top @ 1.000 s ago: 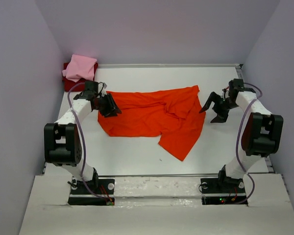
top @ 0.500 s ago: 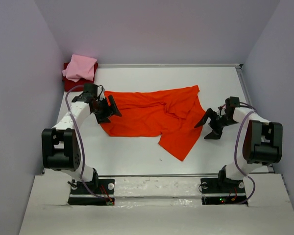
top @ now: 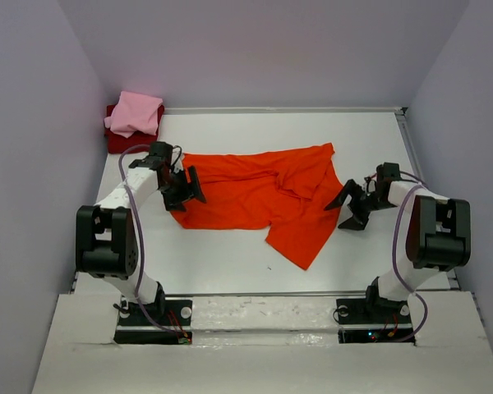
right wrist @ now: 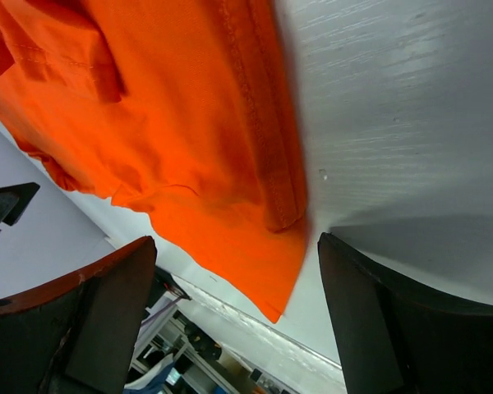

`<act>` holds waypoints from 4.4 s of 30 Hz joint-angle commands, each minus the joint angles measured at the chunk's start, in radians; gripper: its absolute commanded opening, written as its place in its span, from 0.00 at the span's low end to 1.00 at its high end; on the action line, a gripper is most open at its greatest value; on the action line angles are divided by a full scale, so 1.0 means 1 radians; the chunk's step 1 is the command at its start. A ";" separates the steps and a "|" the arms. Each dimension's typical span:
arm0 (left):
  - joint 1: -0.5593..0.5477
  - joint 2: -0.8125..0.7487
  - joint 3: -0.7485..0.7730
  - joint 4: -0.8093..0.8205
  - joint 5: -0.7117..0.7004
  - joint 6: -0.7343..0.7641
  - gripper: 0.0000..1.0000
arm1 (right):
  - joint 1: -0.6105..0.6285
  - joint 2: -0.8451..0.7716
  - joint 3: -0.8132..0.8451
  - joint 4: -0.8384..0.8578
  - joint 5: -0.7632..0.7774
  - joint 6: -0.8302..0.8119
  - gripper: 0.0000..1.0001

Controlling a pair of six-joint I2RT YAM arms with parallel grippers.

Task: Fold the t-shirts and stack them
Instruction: Fold the flattened tshirt in 1/3 of the way, then grap the side of the flattened tshirt closest away from the robot with both arms

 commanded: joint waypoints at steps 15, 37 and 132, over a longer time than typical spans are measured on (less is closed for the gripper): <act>-0.061 0.101 0.206 -0.159 -0.203 0.101 0.80 | -0.008 0.094 0.003 0.112 0.027 0.014 0.10; -0.248 0.247 0.365 -0.369 -0.605 0.207 0.83 | -0.008 0.108 0.042 0.066 0.001 -0.038 0.05; 0.031 0.164 0.259 -0.320 -0.506 0.176 0.00 | -0.026 0.148 0.364 -0.209 0.067 -0.129 0.04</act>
